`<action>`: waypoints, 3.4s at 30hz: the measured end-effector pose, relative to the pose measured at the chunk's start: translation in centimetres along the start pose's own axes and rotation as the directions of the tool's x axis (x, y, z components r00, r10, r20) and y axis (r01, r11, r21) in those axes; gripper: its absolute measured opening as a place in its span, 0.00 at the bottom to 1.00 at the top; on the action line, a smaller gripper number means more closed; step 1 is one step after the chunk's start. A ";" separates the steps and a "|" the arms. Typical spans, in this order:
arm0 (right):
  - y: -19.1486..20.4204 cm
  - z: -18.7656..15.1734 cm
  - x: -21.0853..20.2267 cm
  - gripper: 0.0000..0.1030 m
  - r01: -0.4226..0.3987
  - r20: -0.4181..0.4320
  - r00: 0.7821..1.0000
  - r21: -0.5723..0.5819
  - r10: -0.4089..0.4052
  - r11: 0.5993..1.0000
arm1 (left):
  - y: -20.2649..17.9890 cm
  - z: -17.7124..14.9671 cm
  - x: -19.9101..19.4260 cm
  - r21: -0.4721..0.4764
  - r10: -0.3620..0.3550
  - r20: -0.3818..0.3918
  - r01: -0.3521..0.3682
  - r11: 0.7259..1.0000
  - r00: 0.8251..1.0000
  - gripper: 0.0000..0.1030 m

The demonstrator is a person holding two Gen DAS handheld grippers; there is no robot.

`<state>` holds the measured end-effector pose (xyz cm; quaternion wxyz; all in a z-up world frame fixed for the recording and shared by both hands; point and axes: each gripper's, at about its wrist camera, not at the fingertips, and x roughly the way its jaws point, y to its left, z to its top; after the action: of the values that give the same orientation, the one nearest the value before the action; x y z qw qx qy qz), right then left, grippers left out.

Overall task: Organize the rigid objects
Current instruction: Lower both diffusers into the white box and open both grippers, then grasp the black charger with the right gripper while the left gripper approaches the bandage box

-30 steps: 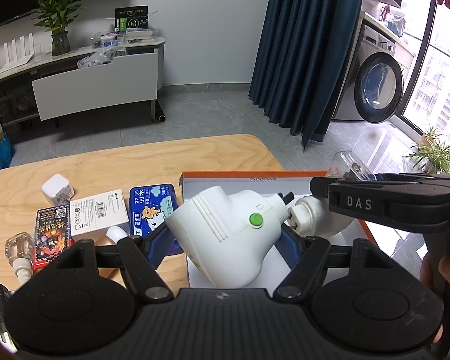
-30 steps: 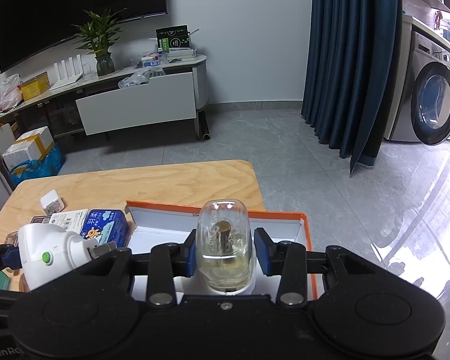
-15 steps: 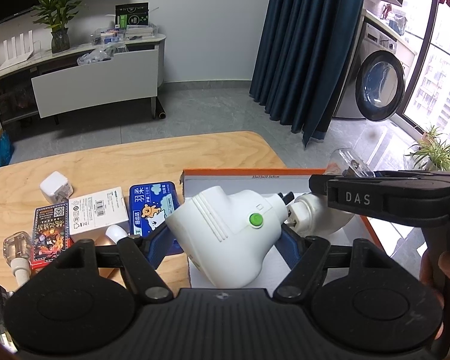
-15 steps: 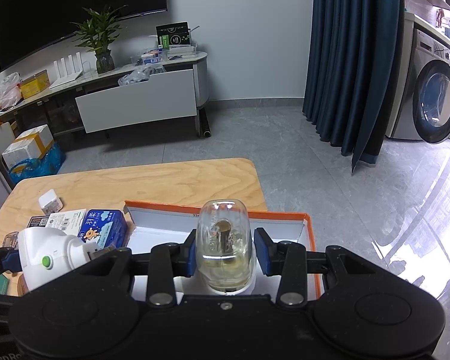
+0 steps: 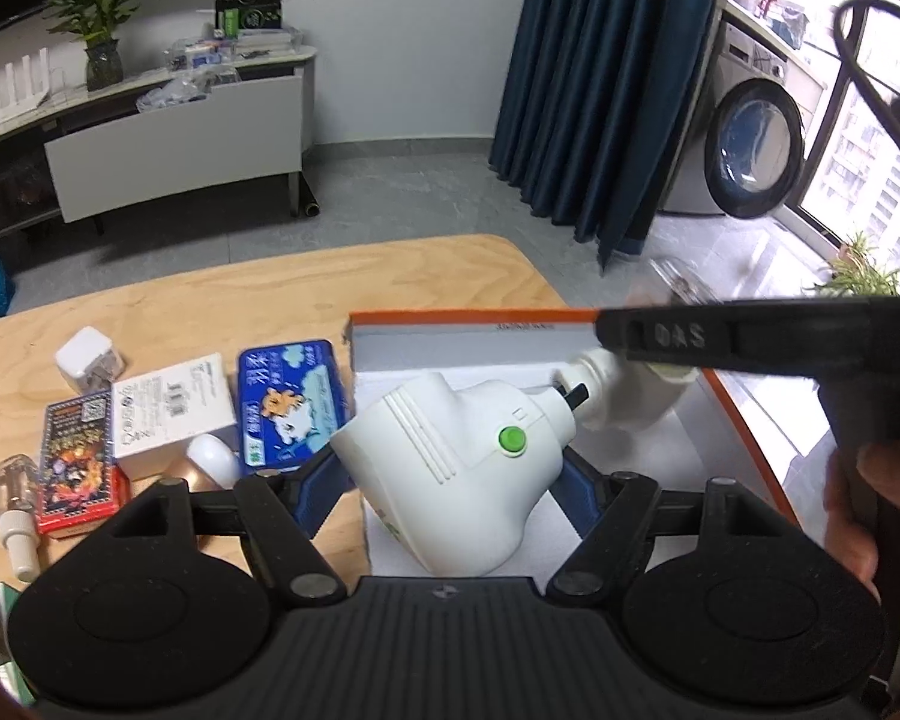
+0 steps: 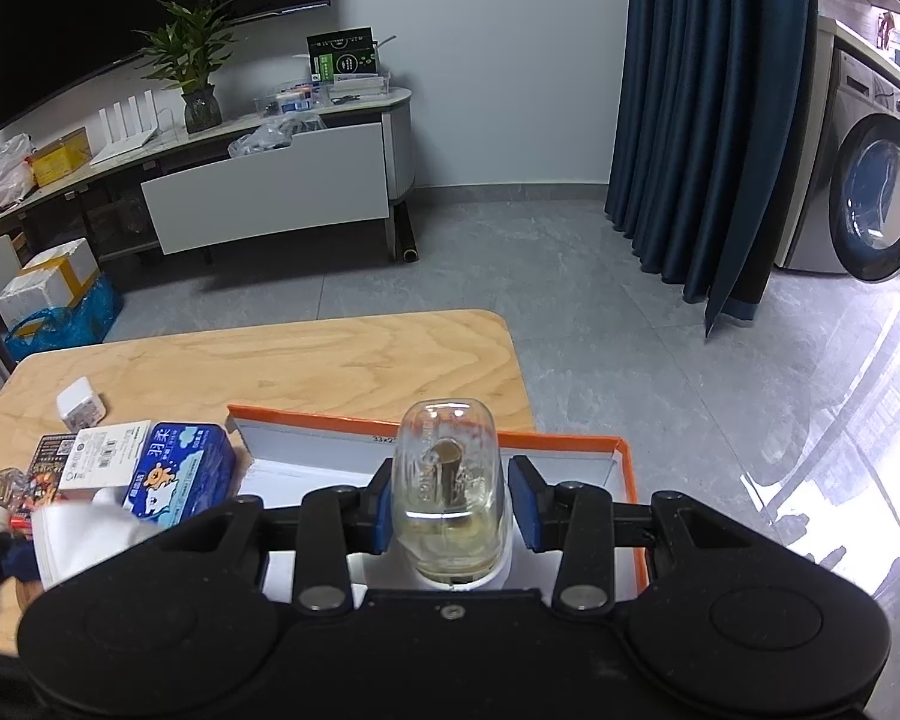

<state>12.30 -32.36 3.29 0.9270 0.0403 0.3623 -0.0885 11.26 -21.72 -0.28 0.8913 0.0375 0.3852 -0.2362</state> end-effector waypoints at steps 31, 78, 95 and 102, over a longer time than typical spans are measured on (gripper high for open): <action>-1.1 0.3 -7.7 0.70 0.017 0.139 0.990 0.037 -0.022 0.999 | -0.9 -0.2 -2.6 0.006 -0.023 0.012 0.023 1.000 1.000 0.91; 15.3 -8.9 -10.3 0.84 -0.226 -0.007 0.974 -0.127 0.227 0.966 | 12.5 -10.2 -13.9 -0.270 0.254 -0.012 -0.247 0.930 0.967 0.96; 21.3 -8.4 -6.8 0.84 -0.340 -0.082 0.940 -0.166 0.330 0.926 | 17.8 -12.2 -14.3 -0.339 0.331 -0.066 -0.334 0.880 0.941 0.96; 25.2 -7.4 -4.3 0.84 -0.399 -0.121 0.916 -0.191 0.382 0.897 | 20.0 -12.6 -15.2 -0.372 0.362 -0.074 -0.362 0.855 0.929 0.96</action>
<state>9.13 -6.07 1.03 0.9094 0.0169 0.3913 0.1400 2.83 5.05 -0.69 0.9098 -0.0635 0.4099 0.0146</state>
